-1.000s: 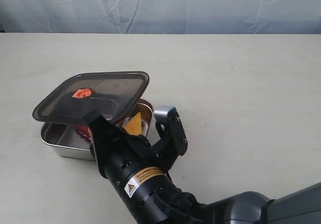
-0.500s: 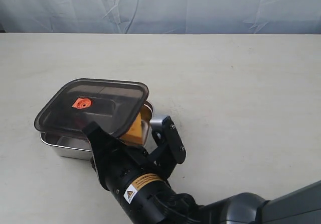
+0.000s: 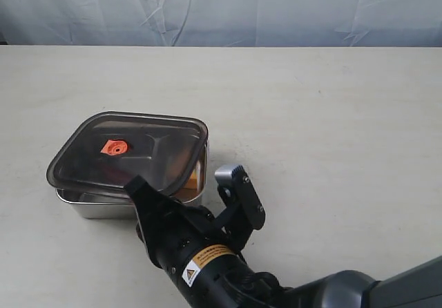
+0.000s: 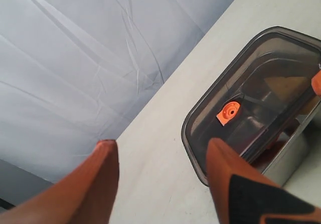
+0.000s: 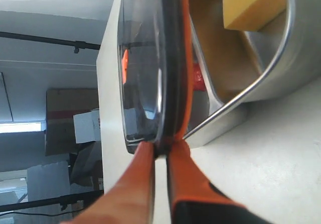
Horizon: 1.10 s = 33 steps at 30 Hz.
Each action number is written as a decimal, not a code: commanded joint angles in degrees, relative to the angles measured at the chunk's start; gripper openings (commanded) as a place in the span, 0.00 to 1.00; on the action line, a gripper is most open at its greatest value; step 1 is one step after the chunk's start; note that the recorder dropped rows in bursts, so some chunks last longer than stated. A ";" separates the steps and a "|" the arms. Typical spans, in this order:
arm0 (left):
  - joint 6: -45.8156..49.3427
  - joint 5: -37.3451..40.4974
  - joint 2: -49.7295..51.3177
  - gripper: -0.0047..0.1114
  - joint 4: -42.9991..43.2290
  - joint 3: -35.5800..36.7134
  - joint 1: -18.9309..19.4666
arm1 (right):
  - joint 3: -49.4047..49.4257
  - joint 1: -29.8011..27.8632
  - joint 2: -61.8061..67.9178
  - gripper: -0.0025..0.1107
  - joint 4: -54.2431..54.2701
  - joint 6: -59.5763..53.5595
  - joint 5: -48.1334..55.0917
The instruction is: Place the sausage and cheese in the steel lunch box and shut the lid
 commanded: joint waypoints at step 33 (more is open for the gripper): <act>-0.51 -0.56 -0.23 0.48 -0.92 -0.23 -0.11 | 3.06 -1.39 0.03 0.32 2.04 -8.37 3.18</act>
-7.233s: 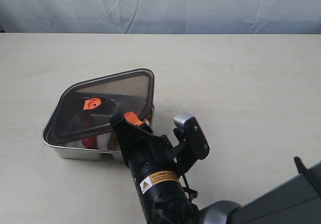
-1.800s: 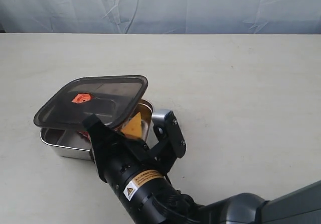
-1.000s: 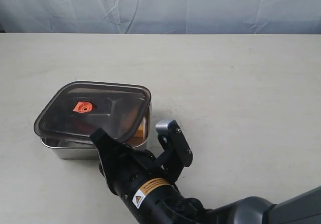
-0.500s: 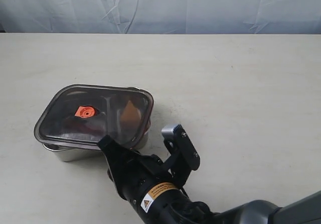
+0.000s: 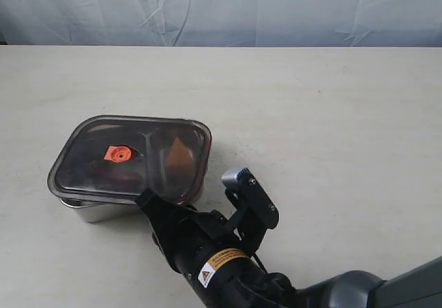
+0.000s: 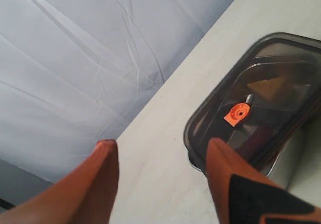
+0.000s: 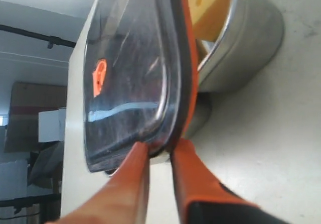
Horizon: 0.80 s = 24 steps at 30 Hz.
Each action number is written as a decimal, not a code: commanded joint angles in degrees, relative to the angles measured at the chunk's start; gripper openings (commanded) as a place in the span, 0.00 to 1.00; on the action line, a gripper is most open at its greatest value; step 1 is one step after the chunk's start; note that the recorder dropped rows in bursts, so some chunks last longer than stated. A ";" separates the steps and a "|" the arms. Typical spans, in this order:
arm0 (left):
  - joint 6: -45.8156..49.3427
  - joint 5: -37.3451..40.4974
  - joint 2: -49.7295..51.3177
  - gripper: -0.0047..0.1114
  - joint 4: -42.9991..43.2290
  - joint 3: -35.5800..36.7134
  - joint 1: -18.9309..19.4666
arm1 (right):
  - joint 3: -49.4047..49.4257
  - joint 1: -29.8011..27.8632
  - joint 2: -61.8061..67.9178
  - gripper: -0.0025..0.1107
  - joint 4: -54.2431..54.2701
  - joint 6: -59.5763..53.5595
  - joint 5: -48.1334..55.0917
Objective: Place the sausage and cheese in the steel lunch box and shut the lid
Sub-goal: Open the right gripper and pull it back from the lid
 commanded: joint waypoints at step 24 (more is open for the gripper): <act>-0.51 -0.56 -0.23 0.48 -0.92 -0.23 -0.11 | 6.28 -1.12 -8.28 0.39 -3.94 -4.83 9.07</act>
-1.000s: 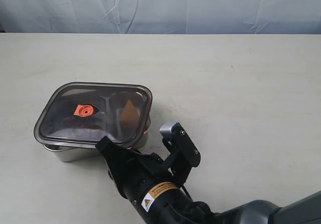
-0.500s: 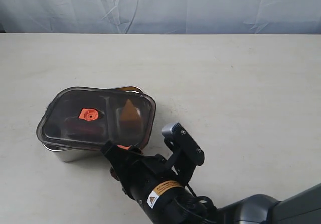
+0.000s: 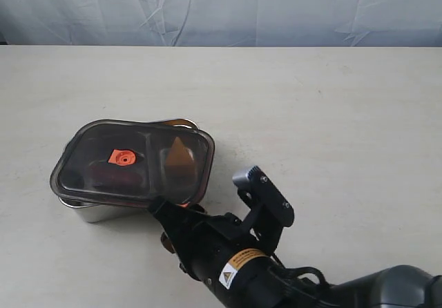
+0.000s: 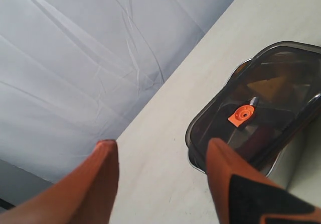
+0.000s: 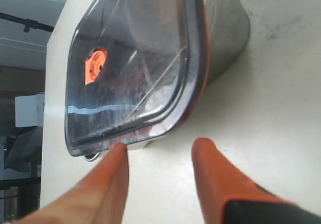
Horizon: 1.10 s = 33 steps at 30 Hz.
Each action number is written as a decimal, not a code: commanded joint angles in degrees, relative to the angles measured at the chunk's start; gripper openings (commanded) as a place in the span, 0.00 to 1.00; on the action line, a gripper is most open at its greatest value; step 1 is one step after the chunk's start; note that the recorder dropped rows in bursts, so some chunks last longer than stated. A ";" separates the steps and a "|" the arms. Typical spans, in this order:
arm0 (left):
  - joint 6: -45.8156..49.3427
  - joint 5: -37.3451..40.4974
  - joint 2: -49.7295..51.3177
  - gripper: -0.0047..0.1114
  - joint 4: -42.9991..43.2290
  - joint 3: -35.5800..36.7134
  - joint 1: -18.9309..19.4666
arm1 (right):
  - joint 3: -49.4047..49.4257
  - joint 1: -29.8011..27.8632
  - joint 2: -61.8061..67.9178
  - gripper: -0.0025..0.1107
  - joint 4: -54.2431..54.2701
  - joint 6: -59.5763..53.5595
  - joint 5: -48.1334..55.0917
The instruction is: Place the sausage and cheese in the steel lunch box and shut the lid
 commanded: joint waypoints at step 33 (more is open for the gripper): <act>-0.51 -0.56 -0.23 0.48 -0.92 -0.23 -0.11 | -5.33 -14.07 -5.66 0.02 -24.13 -17.37 30.72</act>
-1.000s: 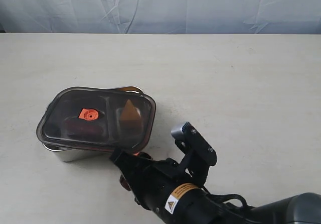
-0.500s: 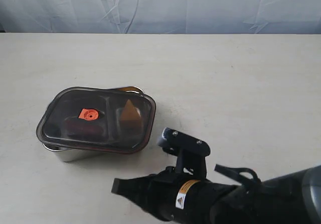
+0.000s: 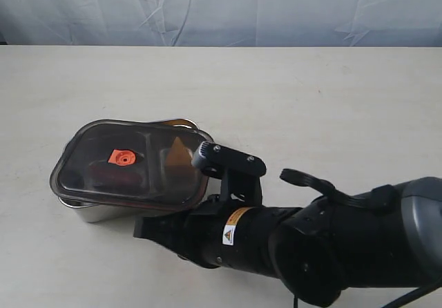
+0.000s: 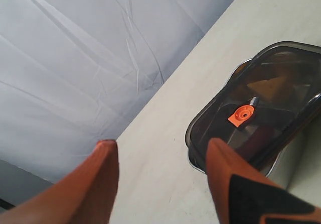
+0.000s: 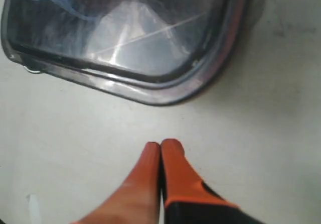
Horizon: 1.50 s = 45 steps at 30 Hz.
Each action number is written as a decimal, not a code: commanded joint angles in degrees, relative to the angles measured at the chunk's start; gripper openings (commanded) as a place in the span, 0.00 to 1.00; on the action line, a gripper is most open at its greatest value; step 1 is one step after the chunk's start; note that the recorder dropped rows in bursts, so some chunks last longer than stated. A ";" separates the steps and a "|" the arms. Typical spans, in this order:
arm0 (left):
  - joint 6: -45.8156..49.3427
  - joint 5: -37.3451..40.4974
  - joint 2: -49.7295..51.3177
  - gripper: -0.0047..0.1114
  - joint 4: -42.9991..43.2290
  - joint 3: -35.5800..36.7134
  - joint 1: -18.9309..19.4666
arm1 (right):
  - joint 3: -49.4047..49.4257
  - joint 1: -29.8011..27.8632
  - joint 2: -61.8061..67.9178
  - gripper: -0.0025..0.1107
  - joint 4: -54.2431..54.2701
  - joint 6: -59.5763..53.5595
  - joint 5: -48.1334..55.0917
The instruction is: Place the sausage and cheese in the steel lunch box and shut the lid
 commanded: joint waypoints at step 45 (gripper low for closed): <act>-1.22 -3.86 -0.23 0.48 -43.40 -0.23 -0.11 | -0.73 -3.65 -0.80 0.02 -1.21 -4.25 5.92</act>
